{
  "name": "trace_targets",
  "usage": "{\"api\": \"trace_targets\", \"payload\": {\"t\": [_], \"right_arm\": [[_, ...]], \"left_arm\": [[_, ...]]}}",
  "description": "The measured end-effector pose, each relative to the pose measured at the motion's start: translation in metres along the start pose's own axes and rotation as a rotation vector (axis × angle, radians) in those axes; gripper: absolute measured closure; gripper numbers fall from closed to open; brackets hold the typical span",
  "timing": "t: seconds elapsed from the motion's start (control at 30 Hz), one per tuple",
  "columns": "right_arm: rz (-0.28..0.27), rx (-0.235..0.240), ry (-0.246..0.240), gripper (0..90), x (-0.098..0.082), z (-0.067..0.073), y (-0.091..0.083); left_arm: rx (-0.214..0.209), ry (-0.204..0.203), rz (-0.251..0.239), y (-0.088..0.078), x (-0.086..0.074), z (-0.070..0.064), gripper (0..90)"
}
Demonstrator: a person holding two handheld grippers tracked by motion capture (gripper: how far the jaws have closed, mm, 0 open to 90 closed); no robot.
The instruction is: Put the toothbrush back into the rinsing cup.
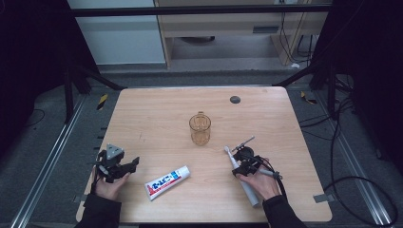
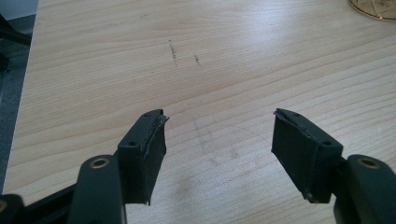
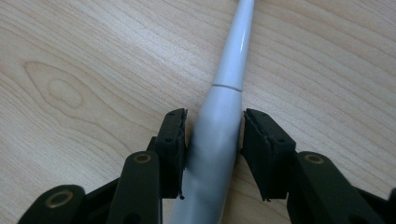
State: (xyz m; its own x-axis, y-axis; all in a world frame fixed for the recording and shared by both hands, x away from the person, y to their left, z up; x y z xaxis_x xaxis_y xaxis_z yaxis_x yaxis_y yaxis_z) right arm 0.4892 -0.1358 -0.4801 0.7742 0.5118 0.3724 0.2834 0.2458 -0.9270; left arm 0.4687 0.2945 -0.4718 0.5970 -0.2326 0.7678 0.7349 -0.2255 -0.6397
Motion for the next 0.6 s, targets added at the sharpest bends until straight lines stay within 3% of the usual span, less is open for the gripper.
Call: {"api": "trace_targets", "payload": {"t": [0.6], "right_arm": [[0.000,-0.006,0.021,66.2,0.0009,0.0023,0.0008]], "left_arm": [[-0.001,0.005,0.009,0.0014,-0.0004,-0.0002,34.4]]}}
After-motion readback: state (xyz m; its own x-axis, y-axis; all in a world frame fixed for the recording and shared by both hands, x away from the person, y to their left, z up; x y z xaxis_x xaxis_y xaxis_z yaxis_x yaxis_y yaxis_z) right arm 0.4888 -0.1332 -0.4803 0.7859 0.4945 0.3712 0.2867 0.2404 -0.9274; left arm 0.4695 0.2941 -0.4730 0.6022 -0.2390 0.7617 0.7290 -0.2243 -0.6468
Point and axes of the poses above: each handheld gripper's, and its own axes: y roughly forward along the jaws, x roughly out of its top, z roughly to its left, the point moved 1 cm from there along y, roughly forward along the jaws, and after that the axes turned 2 degrees about -y, right-handed, at the moved point
